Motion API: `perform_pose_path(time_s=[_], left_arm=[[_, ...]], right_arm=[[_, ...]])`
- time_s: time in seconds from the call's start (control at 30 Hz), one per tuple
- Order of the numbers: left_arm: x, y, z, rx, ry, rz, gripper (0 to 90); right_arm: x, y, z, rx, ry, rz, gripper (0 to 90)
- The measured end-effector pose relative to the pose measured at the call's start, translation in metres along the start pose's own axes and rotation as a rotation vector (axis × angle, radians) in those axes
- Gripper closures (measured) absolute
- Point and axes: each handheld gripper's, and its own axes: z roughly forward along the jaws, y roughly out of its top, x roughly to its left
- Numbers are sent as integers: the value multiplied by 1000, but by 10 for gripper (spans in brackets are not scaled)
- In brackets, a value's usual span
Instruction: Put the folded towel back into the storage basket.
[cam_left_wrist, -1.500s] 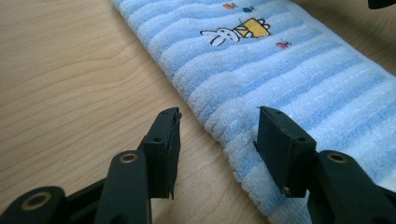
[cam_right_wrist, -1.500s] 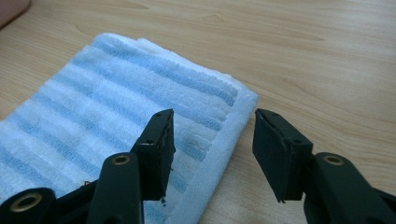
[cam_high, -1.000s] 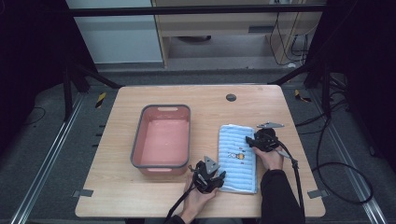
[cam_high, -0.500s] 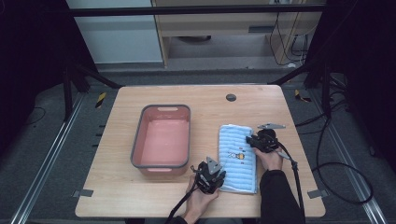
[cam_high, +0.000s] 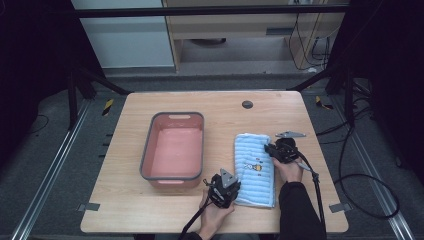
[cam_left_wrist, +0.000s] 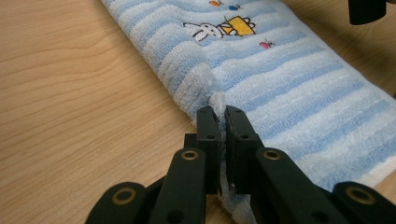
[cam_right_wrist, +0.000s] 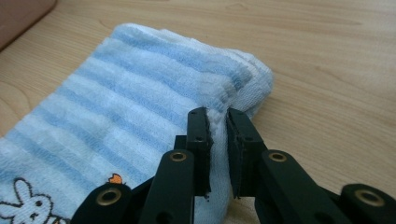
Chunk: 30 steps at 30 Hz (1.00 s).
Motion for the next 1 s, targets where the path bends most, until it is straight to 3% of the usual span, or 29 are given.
perform_pose_path(time_s=[0.37, 0.5, 0.83, 1.0], left_arm=[[-1, 6, -14, -42, -21, -4, 860], [0, 9, -21, -59, -26, -5, 860], [1, 17, -36, -90, -35, 0, 860], [3, 22, -43, -107, -30, 7, 860]], right_arm=[[13, 14, -25, -69, 1, -60, 809], [14, 16, -32, -80, 1, -49, 809], [25, 27, -49, -127, -12, -90, 809], [27, 32, -56, -146, -9, -84, 809]])
